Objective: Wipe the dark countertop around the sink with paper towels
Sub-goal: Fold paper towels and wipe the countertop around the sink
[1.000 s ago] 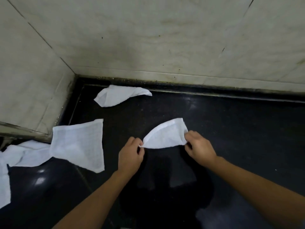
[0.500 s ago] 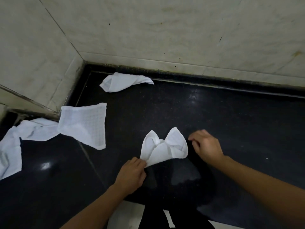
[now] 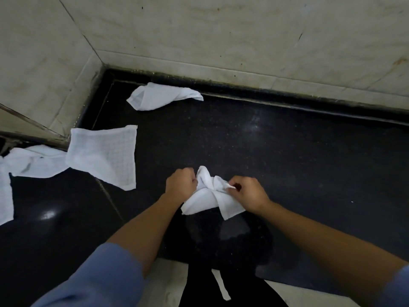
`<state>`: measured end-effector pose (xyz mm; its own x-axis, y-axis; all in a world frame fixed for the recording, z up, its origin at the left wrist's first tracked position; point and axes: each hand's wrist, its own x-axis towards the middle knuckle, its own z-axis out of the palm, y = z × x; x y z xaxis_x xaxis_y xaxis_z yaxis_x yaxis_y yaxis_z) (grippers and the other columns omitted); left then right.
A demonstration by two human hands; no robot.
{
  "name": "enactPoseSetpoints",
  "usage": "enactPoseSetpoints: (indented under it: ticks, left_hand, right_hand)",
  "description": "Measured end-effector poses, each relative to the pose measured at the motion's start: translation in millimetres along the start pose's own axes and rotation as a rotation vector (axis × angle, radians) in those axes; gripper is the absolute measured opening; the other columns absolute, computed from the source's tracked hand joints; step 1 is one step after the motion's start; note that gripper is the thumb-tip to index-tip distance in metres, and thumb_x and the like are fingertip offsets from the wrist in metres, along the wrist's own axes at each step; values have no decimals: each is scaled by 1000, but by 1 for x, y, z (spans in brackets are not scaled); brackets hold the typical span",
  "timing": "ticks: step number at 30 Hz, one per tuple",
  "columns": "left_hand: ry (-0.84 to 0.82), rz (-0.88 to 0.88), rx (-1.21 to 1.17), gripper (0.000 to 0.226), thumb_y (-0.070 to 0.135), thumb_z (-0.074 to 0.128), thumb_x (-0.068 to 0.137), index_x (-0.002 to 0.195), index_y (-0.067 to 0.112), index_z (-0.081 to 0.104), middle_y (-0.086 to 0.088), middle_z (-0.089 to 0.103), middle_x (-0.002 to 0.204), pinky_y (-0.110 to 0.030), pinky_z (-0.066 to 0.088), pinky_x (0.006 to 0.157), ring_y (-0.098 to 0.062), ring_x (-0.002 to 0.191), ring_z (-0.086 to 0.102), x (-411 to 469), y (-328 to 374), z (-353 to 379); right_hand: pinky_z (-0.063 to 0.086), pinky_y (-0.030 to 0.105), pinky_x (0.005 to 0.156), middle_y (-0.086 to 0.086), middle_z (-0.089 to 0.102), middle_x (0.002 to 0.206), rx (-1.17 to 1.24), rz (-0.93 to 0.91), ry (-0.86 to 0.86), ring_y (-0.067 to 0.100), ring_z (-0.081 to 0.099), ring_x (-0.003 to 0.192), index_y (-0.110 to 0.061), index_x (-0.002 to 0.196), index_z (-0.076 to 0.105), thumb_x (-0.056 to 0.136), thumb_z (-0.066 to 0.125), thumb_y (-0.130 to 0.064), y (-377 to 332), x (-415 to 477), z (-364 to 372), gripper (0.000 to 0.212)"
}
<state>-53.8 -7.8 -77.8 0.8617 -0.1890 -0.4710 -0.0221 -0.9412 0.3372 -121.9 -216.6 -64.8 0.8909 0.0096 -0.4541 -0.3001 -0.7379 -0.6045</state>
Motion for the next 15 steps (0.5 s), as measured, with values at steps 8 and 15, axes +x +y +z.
enactPoseSetpoints:
  ticks: [8,15]
  left_hand:
    - [304,-298,-357,8,19,60,88,82,14,58,-2,66,77,-33,50,63,-17,70,61,-17,-47,-10]
    - [228,-130,-488,35,32,67,85,114,18,52,4,59,85,-34,51,76,-16,83,60,-32,-23,-2]
  right_hand:
    - [47,33,60,-1,58,68,91,185,278,23,62,71,-16,75,57,91,58,-33,-6,41,-23,24]
    - [47,36,78,1,53,120,-208,34,341,20,50,110,-20,125,51,92,54,-30,-20,31,-15,35]
